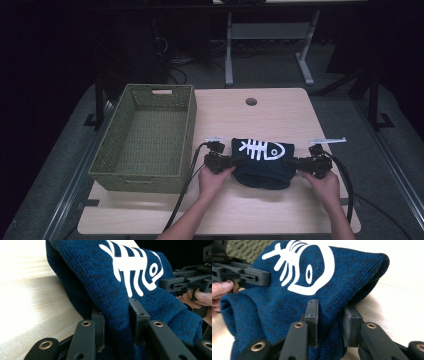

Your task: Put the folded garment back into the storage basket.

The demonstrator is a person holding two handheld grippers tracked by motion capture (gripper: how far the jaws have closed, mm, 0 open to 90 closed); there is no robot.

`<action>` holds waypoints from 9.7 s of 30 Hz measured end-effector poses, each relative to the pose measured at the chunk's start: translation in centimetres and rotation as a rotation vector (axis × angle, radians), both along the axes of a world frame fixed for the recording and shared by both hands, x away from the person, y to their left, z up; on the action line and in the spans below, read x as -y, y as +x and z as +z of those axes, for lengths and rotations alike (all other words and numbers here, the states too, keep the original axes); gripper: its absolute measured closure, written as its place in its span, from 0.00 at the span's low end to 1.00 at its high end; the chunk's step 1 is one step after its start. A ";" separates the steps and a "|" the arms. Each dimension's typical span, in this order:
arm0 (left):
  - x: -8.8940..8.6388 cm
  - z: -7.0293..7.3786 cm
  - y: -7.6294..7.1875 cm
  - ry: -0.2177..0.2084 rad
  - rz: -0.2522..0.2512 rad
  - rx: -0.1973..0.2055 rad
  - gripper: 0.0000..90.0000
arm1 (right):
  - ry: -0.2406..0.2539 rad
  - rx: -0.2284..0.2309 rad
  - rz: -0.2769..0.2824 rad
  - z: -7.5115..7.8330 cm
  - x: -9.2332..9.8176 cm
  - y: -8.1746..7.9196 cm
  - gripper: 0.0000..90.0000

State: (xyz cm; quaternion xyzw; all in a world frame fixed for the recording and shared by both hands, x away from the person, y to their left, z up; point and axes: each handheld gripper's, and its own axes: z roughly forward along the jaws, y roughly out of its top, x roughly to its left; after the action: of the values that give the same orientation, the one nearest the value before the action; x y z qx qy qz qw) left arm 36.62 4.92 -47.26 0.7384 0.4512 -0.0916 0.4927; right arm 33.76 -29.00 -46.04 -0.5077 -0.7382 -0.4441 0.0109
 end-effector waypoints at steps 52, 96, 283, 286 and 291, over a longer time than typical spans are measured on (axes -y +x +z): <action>-4.1 10.3 -1.2 -0.020 -0.011 0.147 0.78 | 0.184 0.101 0.070 8.5 -2.0 -0.8 0.80; -11.9 14.2 -0.9 -0.015 0.054 0.182 0.78 | 0.172 0.125 0.167 13.2 -9.8 1.6 0.80; -32.1 12.3 0.4 0.172 0.341 0.107 0.56 | 0.050 0.128 0.304 11.5 -31.3 7.6 0.54; -31.6 12.5 0.3 0.163 0.331 0.116 0.54 | 0.063 0.124 0.308 11.6 -30.7 7.7 0.53; -30.7 12.9 0.2 0.152 0.318 0.129 0.52 | 0.087 0.120 0.318 11.7 -29.8 7.7 0.49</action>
State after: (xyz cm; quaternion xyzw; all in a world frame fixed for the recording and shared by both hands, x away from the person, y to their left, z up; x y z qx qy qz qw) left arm 36.80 35.65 -34.40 0.6972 0.5353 0.0692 0.4718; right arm 41.41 0.83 -34.39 -0.3560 -0.7886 -0.4979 0.0591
